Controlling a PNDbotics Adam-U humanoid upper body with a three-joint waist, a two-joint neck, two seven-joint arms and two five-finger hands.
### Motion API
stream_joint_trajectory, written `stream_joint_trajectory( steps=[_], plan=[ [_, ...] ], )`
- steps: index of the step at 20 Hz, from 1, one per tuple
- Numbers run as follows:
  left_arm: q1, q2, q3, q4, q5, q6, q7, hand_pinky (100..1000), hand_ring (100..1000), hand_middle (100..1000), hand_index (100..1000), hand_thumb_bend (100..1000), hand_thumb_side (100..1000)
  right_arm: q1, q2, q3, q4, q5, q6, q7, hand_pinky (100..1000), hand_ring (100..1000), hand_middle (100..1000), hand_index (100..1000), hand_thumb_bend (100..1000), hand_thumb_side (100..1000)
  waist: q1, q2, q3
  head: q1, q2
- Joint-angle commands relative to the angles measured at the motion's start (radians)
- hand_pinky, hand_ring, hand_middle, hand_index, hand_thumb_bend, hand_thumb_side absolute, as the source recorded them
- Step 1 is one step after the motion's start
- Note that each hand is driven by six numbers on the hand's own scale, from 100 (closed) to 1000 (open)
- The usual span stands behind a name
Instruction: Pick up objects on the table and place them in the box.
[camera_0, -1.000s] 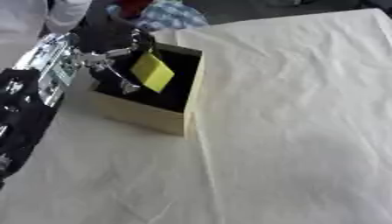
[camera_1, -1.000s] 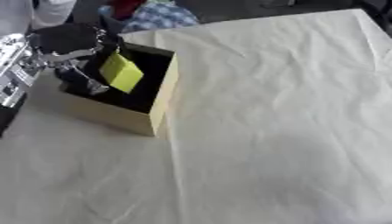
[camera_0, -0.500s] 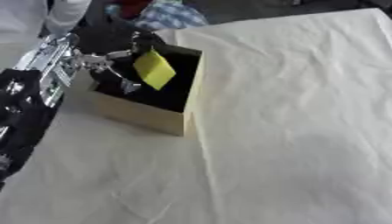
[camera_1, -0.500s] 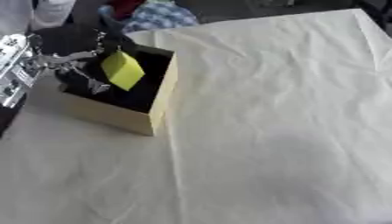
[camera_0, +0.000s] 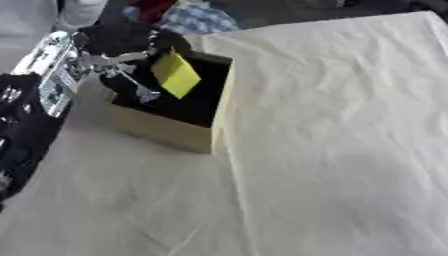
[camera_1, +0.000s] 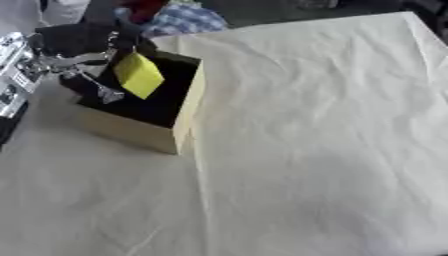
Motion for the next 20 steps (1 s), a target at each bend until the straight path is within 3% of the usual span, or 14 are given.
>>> stream_joint_trajectory(
  steps=[1, 3, 4, 5, 6, 8, 11, 12, 13, 14, 15, 17, 19, 20],
  plan=[
    [-0.025, 0.028, 0.019, -0.027, -0.003, 0.007, -0.023, 890, 932, 885, 907, 242, 251, -0.003, -0.015, -0.009, -0.015, -0.005, -0.002, 0.002, 594, 674, 500, 695, 100, 890, -0.007, -0.025, 0.0, -0.003, 0.005],
    [-0.024, 0.025, 0.023, -0.02, 0.004, 0.018, -0.028, 891, 927, 877, 930, 118, 258, -0.004, -0.015, -0.009, -0.015, -0.006, -0.002, 0.001, 595, 674, 500, 695, 100, 891, -0.006, -0.025, 0.001, -0.003, 0.006],
    [-0.024, 0.024, 0.026, -0.013, 0.017, 0.026, -0.034, 905, 932, 874, 943, 100, 859, -0.004, -0.015, -0.009, -0.015, -0.006, -0.002, 0.001, 594, 674, 500, 695, 100, 892, -0.006, -0.025, 0.002, -0.004, 0.006],
    [-0.026, 0.024, 0.027, -0.011, 0.027, 0.035, -0.037, 918, 942, 882, 949, 107, 921, -0.004, -0.014, -0.009, -0.015, -0.007, -0.002, 0.001, 594, 675, 500, 695, 100, 892, -0.006, -0.025, 0.003, -0.005, 0.007],
    [-0.027, 0.025, 0.026, -0.013, 0.028, 0.04, -0.043, 935, 968, 912, 959, 182, 409, -0.004, -0.014, -0.009, -0.015, -0.007, -0.002, 0.001, 594, 675, 500, 695, 100, 891, -0.005, -0.024, 0.003, -0.005, 0.008],
    [-0.03, 0.025, 0.027, -0.025, 0.01, 0.047, -0.044, 936, 970, 924, 948, 256, 259, -0.005, -0.015, -0.008, -0.015, -0.007, -0.002, 0.002, 594, 675, 500, 695, 100, 890, -0.006, -0.024, 0.003, -0.005, 0.009],
    [-0.029, 0.02, 0.032, -0.022, -0.006, 0.05, -0.038, 936, 967, 925, 964, 259, 286, -0.005, -0.014, -0.009, -0.015, -0.008, -0.002, 0.003, 595, 675, 500, 695, 100, 891, -0.006, -0.024, 0.002, -0.005, 0.008],
    [-0.029, 0.02, 0.034, -0.018, -0.006, 0.053, -0.035, 937, 968, 924, 968, 267, 704, -0.005, -0.013, -0.009, -0.015, -0.008, -0.002, 0.003, 595, 675, 500, 695, 100, 891, -0.006, -0.024, 0.003, -0.006, 0.009],
    [-0.029, 0.019, 0.037, -0.017, -0.002, 0.059, -0.025, 927, 961, 915, 963, 281, 814, -0.005, -0.013, -0.009, -0.015, -0.008, -0.001, 0.002, 595, 675, 500, 695, 100, 891, -0.006, -0.024, 0.003, -0.007, 0.009],
    [-0.029, 0.02, 0.037, -0.017, 0.001, 0.065, -0.014, 933, 966, 918, 960, 257, 444, -0.005, -0.013, -0.009, -0.015, -0.008, -0.001, 0.003, 595, 675, 500, 695, 100, 892, -0.006, -0.025, 0.003, -0.007, 0.009],
    [-0.03, 0.021, 0.035, -0.02, -0.003, 0.067, -0.007, 929, 964, 916, 946, 267, 265, -0.004, -0.013, -0.009, -0.015, -0.008, -0.001, 0.003, 594, 675, 500, 695, 100, 892, -0.006, -0.025, 0.003, -0.007, 0.009],
    [-0.03, 0.02, 0.03, -0.024, -0.012, 0.066, 0.0, 932, 967, 920, 901, 260, 238, -0.005, -0.012, -0.009, -0.015, -0.009, 0.0, 0.003, 595, 675, 501, 695, 100, 892, -0.006, -0.026, 0.003, -0.007, 0.01],
    [-0.028, 0.016, 0.029, -0.018, -0.008, 0.061, -0.007, 936, 967, 930, 988, 212, 263, -0.005, -0.011, -0.009, -0.015, -0.01, 0.0, 0.003, 595, 675, 501, 695, 100, 891, -0.006, -0.028, 0.002, -0.007, 0.01],
    [-0.028, 0.015, 0.032, -0.012, -0.001, 0.059, -0.014, 937, 965, 923, 986, 227, 730, -0.005, -0.011, -0.009, -0.015, -0.01, 0.0, 0.004, 595, 675, 501, 695, 100, 892, -0.006, -0.028, 0.002, -0.008, 0.009]
  ],
)
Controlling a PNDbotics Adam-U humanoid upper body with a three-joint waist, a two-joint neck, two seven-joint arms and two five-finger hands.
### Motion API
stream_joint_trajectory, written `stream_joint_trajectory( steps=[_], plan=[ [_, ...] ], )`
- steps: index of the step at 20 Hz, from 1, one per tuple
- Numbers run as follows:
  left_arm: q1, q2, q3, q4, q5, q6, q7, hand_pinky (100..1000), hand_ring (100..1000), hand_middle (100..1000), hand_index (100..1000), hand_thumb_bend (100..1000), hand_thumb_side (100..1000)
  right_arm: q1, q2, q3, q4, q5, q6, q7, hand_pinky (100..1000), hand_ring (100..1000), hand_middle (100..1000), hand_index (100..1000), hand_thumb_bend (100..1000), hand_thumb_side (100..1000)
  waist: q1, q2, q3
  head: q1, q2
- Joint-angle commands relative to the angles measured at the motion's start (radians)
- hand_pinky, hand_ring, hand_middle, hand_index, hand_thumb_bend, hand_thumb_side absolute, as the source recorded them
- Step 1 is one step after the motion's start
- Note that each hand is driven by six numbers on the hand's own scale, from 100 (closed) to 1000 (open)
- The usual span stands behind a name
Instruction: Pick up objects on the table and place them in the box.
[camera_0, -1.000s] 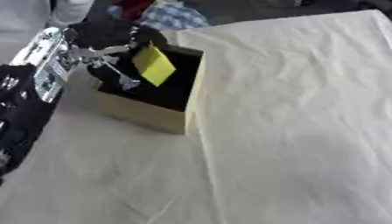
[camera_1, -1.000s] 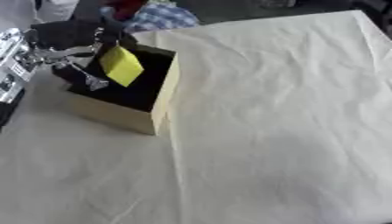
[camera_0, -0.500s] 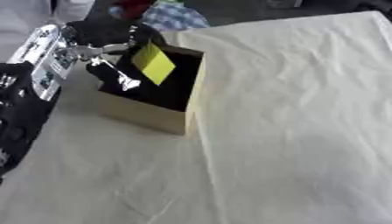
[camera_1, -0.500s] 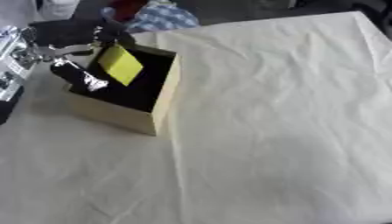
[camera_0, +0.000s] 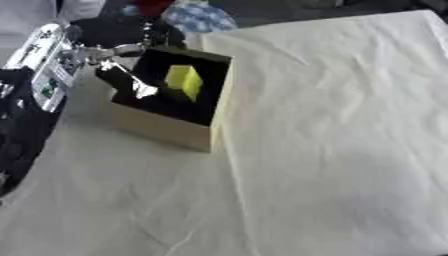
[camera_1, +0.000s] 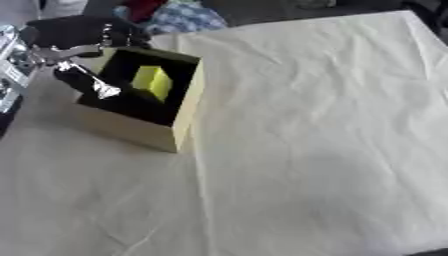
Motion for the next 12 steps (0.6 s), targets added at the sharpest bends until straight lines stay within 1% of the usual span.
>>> stream_joint_trajectory(
  steps=[1, 2, 3, 4, 5, 6, 7, 8, 9, 10, 12],
  plan=[
    [-0.027, 0.015, 0.011, -0.005, 0.015, -0.003, -0.005, 944, 969, 924, 994, 316, 1000, -0.004, -0.011, -0.009, -0.015, -0.005, 0.0, 0.002, 595, 675, 501, 695, 100, 892, -0.006, -0.025, -0.001, -0.001, 0.001],
    [-0.027, 0.015, 0.012, -0.003, 0.021, -0.002, -0.005, 942, 969, 921, 984, 229, 714, -0.003, -0.011, -0.01, -0.015, -0.005, 0.0, 0.002, 594, 675, 501, 695, 100, 892, -0.006, -0.025, -0.001, -0.001, 0.001],
    [-0.03, 0.016, 0.015, -0.008, 0.019, 0.003, 0.001, 937, 968, 920, 944, 317, 258, -0.003, -0.011, -0.01, -0.015, -0.005, 0.0, 0.002, 594, 675, 501, 695, 100, 892, -0.005, -0.026, -0.001, -0.002, 0.001],
    [-0.032, 0.018, 0.015, -0.018, 0.008, 0.009, 0.016, 922, 957, 912, 924, 284, 232, -0.003, -0.011, -0.01, -0.015, -0.005, 0.0, 0.002, 594, 675, 501, 695, 100, 892, -0.005, -0.025, -0.002, -0.001, 0.001],
    [-0.031, 0.016, 0.012, -0.022, 0.001, 0.012, 0.027, 917, 954, 911, 927, 265, 222, -0.004, -0.011, -0.01, -0.015, -0.005, 0.0, 0.003, 594, 675, 501, 695, 100, 893, -0.005, -0.025, -0.002, -0.001, 0.0],
    [-0.03, 0.014, 0.011, -0.023, -0.002, 0.014, 0.036, 904, 939, 891, 933, 123, 230, -0.004, -0.011, -0.009, -0.015, -0.005, 0.0, 0.003, 594, 675, 501, 695, 100, 893, -0.004, -0.025, -0.002, -0.002, 0.0],
    [-0.028, 0.012, 0.01, -0.019, 0.005, 0.017, 0.04, 896, 929, 879, 926, 100, 241, -0.004, -0.011, -0.01, -0.015, -0.006, 0.0, 0.003, 594, 675, 501, 695, 100, 893, -0.004, -0.025, -0.002, -0.003, 0.001],
    [-0.026, 0.01, 0.009, -0.013, 0.019, 0.021, 0.039, 879, 914, 864, 913, 100, 291, -0.004, -0.011, -0.01, -0.015, -0.005, 0.0, 0.003, 594, 675, 500, 695, 100, 893, -0.004, -0.025, -0.002, -0.004, 0.001],
    [-0.024, 0.009, 0.009, -0.01, 0.045, 0.025, 0.037, 861, 900, 854, 900, 100, 509, -0.003, -0.011, -0.01, -0.015, -0.005, 0.001, 0.003, 594, 675, 500, 695, 100, 893, -0.004, -0.025, -0.001, -0.005, 0.003],
    [-0.023, 0.01, 0.007, -0.017, 0.08, 0.029, 0.037, 846, 891, 852, 896, 100, 537, -0.003, -0.01, -0.01, -0.015, -0.005, 0.001, 0.003, 594, 676, 500, 695, 100, 893, -0.004, -0.025, 0.0, -0.005, 0.004],
    [-0.017, 0.015, 0.001, -0.05, 0.169, 0.039, 0.035, 827, 879, 851, 896, 100, 536, -0.003, -0.01, -0.01, -0.015, -0.004, 0.002, 0.003, 594, 676, 500, 695, 100, 893, -0.004, -0.026, 0.001, -0.008, 0.006]
  ],
)
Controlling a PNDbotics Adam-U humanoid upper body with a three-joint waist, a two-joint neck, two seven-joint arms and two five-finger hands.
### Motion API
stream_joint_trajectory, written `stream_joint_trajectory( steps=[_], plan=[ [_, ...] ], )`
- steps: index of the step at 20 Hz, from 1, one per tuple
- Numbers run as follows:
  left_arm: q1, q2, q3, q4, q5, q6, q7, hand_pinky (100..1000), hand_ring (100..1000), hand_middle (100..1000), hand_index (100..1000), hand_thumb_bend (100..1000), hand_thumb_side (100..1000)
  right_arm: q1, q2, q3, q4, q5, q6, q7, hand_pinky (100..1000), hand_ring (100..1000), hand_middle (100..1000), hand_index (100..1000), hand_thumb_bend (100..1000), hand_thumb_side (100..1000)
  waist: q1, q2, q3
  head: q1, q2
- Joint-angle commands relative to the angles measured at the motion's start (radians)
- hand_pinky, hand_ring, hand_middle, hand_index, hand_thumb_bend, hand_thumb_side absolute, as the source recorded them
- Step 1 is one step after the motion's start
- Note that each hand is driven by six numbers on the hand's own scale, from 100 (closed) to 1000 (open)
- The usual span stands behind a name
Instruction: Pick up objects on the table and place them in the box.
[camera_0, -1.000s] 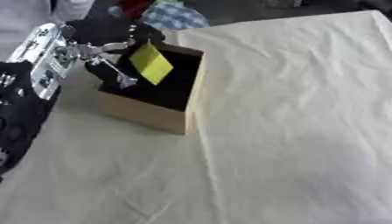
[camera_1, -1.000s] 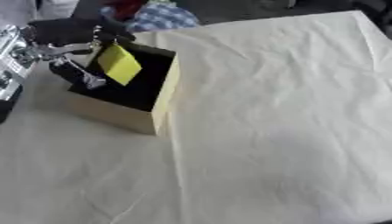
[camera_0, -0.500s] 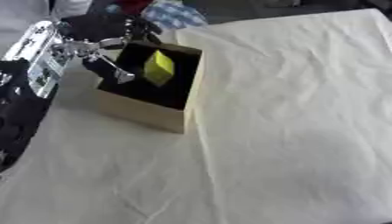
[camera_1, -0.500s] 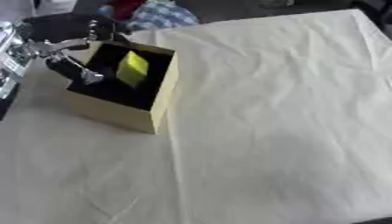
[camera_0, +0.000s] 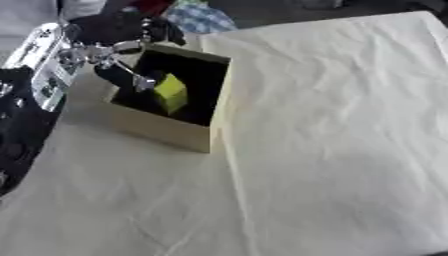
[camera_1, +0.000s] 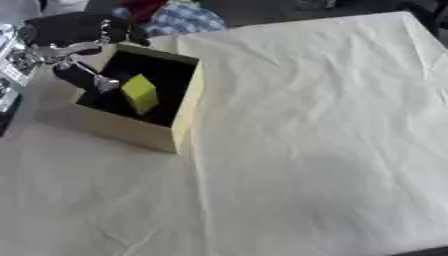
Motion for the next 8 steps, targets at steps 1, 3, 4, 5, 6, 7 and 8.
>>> stream_joint_trajectory(
  steps=[1, 3, 4, 5, 6, 7, 8],
  plan=[
    [-0.012, 0.019, -0.002, -0.063, 0.137, 0.019, -0.009, 808, 864, 840, 890, 100, 489, -0.003, -0.013, -0.01, -0.015, -0.002, 0.001, 0.001, 595, 676, 501, 695, 100, 893, -0.004, -0.024, 0.002, -0.006, 0.006],
    [-0.004, 0.034, -0.006, -0.125, 0.26, 0.043, -0.04, 786, 843, 822, 878, 100, 352, -0.001, -0.015, -0.012, -0.015, -0.001, 0.0, 0.0, 596, 676, 501, 695, 100, 891, -0.005, -0.027, 0.004, -0.008, 0.008],
    [0.001, 0.045, -0.007, -0.163, 0.321, 0.059, -0.055, 785, 841, 821, 877, 100, 347, 0.0, -0.016, -0.013, -0.015, 0.0, 0.0, -0.001, 596, 676, 501, 695, 100, 891, -0.005, -0.029, 0.006, -0.009, 0.009],
    [0.007, 0.056, -0.007, -0.206, 0.381, 0.076, -0.07, 772, 827, 809, 870, 100, 327, 0.002, -0.018, -0.013, -0.015, 0.0, 0.0, -0.002, 596, 676, 502, 695, 100, 891, -0.006, -0.031, 0.008, -0.01, 0.012],
    [0.017, 0.072, -0.006, -0.259, 0.448, 0.094, -0.084, 766, 819, 801, 866, 100, 322, 0.003, -0.02, -0.014, -0.015, 0.001, 0.0, -0.003, 596, 676, 502, 696, 100, 890, -0.006, -0.034, 0.01, -0.012, 0.013],
    [0.029, 0.089, -0.004, -0.314, 0.514, 0.113, -0.095, 759, 812, 795, 863, 100, 324, 0.004, -0.022, -0.014, -0.015, 0.002, -0.001, -0.004, 597, 676, 502, 696, 100, 889, -0.006, -0.036, 0.012, -0.015, 0.015],
    [0.042, 0.107, -0.002, -0.371, 0.577, 0.135, -0.105, 758, 811, 794, 863, 100, 327, 0.006, -0.025, -0.016, -0.015, 0.003, -0.002, -0.005, 597, 677, 503, 696, 100, 888, -0.005, -0.039, 0.015, -0.017, 0.018]
  ],
)
